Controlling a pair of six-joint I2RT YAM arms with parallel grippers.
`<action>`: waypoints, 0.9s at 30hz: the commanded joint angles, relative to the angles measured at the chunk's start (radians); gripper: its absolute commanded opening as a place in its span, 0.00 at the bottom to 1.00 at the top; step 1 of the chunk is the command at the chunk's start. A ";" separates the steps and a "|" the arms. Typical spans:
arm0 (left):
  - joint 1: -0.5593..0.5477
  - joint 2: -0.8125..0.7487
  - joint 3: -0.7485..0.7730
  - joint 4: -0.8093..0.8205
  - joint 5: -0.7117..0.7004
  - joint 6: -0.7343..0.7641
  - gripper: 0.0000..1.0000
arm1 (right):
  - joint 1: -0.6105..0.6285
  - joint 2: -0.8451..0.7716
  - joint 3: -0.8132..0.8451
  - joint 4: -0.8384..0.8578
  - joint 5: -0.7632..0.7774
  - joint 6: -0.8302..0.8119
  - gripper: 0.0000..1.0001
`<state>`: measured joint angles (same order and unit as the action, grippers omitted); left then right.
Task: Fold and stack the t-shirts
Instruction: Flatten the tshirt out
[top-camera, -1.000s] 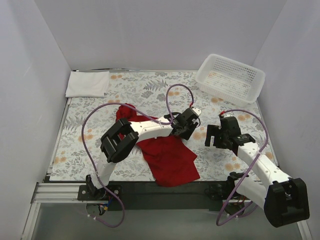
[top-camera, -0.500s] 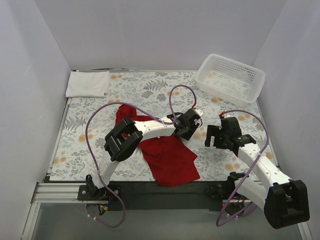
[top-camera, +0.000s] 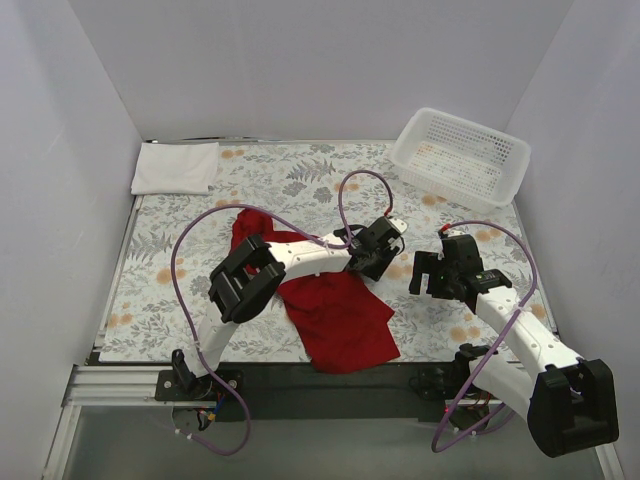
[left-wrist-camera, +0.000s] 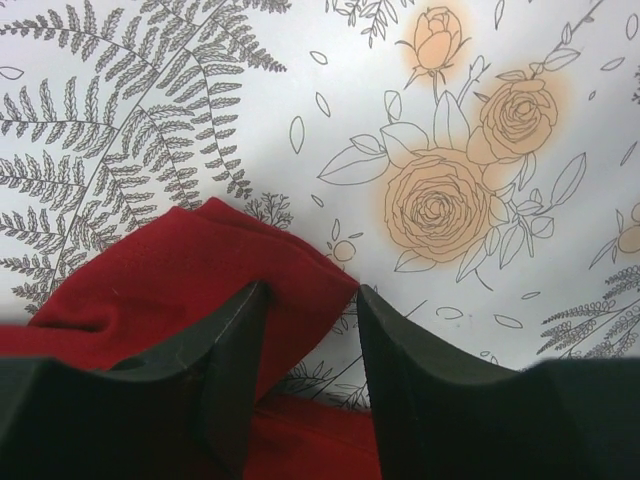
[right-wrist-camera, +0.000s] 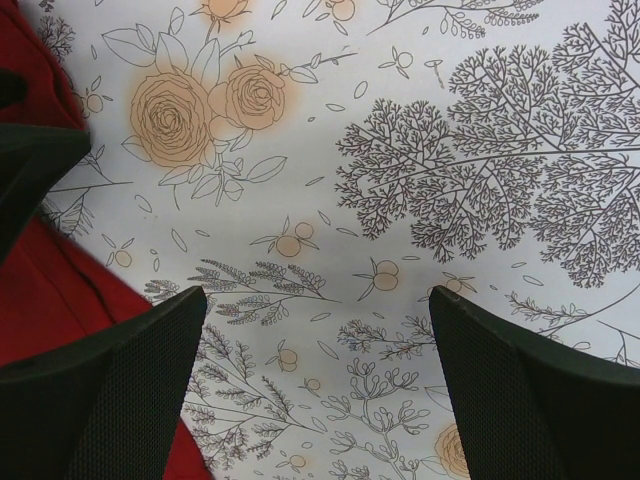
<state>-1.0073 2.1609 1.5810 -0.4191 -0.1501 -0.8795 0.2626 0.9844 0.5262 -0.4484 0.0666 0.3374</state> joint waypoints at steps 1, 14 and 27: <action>-0.005 0.027 -0.018 -0.060 0.017 -0.009 0.33 | -0.005 -0.004 -0.002 0.008 -0.014 -0.003 0.98; 0.051 -0.206 -0.015 -0.058 -0.262 0.069 0.00 | -0.003 0.060 -0.011 0.054 -0.280 -0.086 0.94; 0.361 -0.670 -0.263 0.058 -0.394 0.198 0.00 | 0.164 0.195 0.012 0.077 -0.470 -0.091 0.67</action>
<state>-0.6563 1.5509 1.4113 -0.3939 -0.5098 -0.7136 0.3744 1.1618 0.5251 -0.3897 -0.3626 0.2497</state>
